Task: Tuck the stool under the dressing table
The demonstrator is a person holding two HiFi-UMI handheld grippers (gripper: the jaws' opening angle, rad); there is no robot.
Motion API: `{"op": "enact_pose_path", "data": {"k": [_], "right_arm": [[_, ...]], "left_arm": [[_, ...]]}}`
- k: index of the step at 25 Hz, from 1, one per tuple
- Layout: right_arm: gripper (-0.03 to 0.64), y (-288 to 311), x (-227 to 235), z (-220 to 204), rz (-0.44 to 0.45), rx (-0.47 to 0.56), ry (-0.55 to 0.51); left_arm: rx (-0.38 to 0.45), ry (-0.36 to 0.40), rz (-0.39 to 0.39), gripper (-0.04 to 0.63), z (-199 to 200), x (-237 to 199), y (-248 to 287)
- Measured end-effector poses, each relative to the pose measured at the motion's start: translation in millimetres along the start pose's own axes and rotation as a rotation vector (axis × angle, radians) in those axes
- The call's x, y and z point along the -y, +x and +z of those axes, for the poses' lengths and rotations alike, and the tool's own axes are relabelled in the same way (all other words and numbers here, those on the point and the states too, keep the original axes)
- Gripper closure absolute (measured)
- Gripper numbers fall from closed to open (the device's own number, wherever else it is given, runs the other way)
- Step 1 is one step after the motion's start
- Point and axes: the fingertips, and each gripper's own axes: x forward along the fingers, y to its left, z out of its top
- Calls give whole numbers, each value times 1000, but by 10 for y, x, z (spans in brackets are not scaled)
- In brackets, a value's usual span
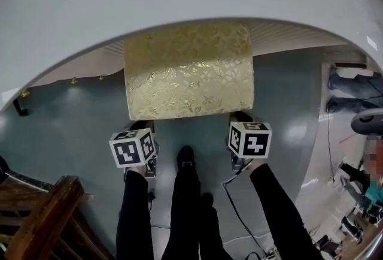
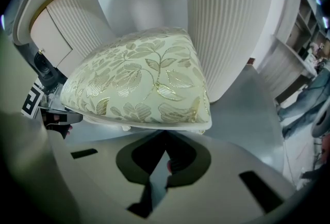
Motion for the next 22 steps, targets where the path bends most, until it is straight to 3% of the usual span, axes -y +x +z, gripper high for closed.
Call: {"op": "enact_pose_path", "data": {"k": [9,22], "right_arm": [[612,202,73,404,-5,-1,-23],[612,208,86,502,-36,21,-34]], "left_arm": [[3,-14,-7,588,324,6,201],[27,-10,0,588,362,15,223]]}}
